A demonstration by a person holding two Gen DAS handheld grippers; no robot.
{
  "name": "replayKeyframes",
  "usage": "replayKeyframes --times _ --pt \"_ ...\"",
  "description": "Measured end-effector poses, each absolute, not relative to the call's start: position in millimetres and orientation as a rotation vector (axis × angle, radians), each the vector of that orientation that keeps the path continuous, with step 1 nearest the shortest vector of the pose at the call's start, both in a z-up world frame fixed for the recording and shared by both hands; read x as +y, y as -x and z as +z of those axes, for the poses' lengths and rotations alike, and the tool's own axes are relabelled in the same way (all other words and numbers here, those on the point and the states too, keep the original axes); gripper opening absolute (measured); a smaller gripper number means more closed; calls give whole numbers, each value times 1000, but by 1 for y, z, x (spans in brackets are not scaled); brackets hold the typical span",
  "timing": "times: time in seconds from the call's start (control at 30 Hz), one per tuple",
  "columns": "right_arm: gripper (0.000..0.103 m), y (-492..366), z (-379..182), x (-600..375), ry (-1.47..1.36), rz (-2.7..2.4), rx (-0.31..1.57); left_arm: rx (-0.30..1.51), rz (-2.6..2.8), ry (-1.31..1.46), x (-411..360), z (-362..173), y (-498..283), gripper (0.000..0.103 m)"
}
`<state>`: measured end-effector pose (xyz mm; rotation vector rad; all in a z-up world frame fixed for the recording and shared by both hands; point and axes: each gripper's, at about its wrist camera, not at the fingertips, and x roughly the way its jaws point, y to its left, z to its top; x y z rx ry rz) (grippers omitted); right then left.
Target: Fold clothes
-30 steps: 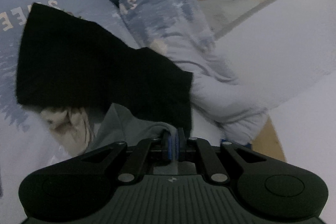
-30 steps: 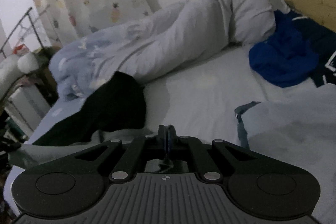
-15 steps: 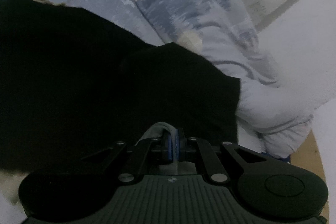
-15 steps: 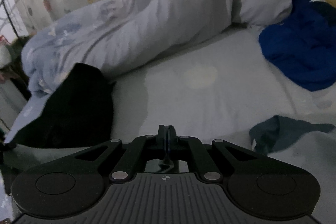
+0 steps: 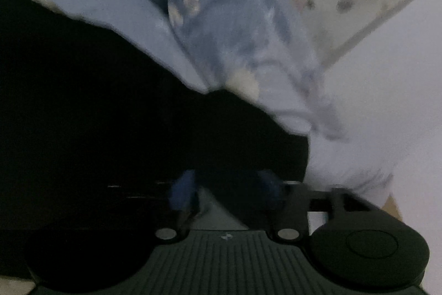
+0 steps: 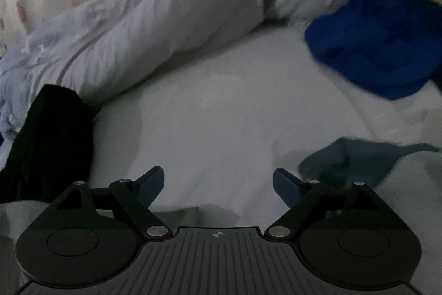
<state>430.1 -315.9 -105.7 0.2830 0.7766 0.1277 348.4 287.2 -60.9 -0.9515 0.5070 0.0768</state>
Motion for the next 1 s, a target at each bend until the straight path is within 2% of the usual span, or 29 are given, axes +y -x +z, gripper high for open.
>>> replayKeyframes --times 0.1,0.17,0.4,0.47,0.5,0.53,0.6,0.63,0.77,0.9,0.97,1.0 --pt "88 -394 -85 -297 -188 189 709 531 69 847 284 -44 -313 78" --pt "89 -366 -70 -268 -64 267 666 576 58 754 273 -42 -285 78" --pt "88 -298 -63 -130 449 581 528 812 16 530 216 -82 -205 77" --pt "87 -296 -71 -101 544 639 523 821 -6 485 204 -88 -195 72" --pt "87 -298 -76 -90 579 667 530 821 -17 469 199 -91 -192 64" --pt "87 -299 -82 -78 614 695 536 823 -24 457 195 -93 -188 45" --pt "83 -303 -90 -62 695 720 543 820 -25 464 195 -98 -184 34" --pt "78 -304 -94 -54 737 729 544 817 -27 462 196 -100 -182 28" --pt "61 -318 -99 -38 830 772 564 812 -47 412 196 -100 -182 24" --pt "60 -343 -84 -35 844 865 626 827 -50 407 197 -100 -188 24" --pt "36 -370 -67 -34 761 858 652 835 -52 414 197 -102 -189 24" --pt "36 -386 -57 -35 706 830 653 838 -52 414 198 -102 -189 24"
